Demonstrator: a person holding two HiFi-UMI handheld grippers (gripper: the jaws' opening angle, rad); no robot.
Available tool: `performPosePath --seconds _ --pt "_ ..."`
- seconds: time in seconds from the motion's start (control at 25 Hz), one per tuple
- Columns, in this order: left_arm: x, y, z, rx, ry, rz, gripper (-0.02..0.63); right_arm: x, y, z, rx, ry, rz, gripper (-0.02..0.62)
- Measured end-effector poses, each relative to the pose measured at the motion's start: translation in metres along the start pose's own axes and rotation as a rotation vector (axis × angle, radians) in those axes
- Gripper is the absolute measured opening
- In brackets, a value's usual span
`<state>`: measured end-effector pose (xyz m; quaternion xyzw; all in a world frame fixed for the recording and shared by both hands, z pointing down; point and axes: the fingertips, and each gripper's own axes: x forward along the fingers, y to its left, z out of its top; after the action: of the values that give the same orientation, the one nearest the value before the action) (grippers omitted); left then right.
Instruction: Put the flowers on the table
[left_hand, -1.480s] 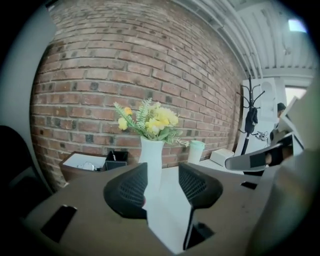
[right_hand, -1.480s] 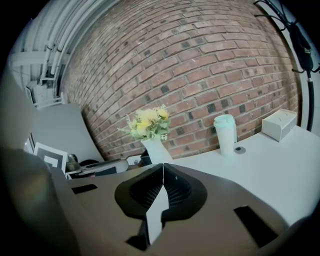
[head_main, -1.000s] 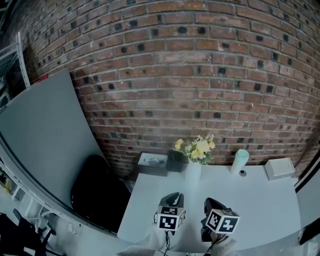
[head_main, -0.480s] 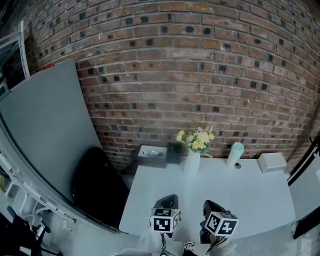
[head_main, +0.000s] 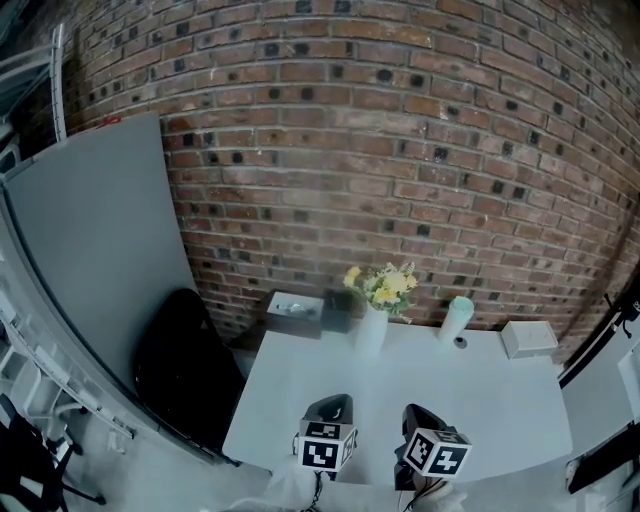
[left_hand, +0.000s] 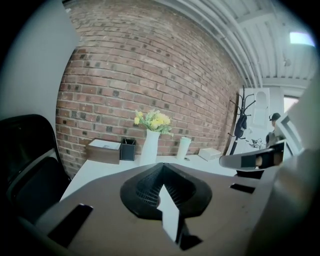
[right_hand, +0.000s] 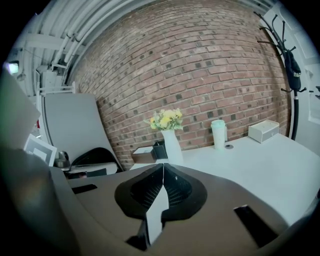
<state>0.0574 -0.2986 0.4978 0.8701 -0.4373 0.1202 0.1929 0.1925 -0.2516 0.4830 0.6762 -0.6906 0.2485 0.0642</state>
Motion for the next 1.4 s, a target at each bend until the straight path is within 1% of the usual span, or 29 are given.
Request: performPosePath --seconds 0.24,0.44,0.68,0.8,0.96,1.4 --pt "-0.001 -0.026 0.001 -0.025 0.000 0.039 0.009 -0.012 -0.012 0.009 0.017 -0.006 0.061 0.025" --pt "0.002 -0.044 0.001 -0.008 -0.004 0.089 0.008 -0.017 -0.031 0.015 0.020 -0.022 0.098 0.025" --pt "0.000 -0.054 0.000 -0.001 -0.006 0.138 0.009 -0.021 -0.039 0.006 0.028 0.001 0.141 0.025" --pt "0.001 -0.060 -0.001 0.005 -0.005 0.142 0.008 -0.023 -0.039 0.009 0.018 -0.001 0.170 0.023" --pt "0.002 -0.065 -0.002 0.018 -0.001 0.140 0.009 -0.023 -0.037 0.014 0.001 0.002 0.185 0.023" --pt "0.000 -0.059 -0.008 0.021 0.011 0.129 0.009 -0.022 -0.032 0.007 -0.001 0.018 0.174 0.023"
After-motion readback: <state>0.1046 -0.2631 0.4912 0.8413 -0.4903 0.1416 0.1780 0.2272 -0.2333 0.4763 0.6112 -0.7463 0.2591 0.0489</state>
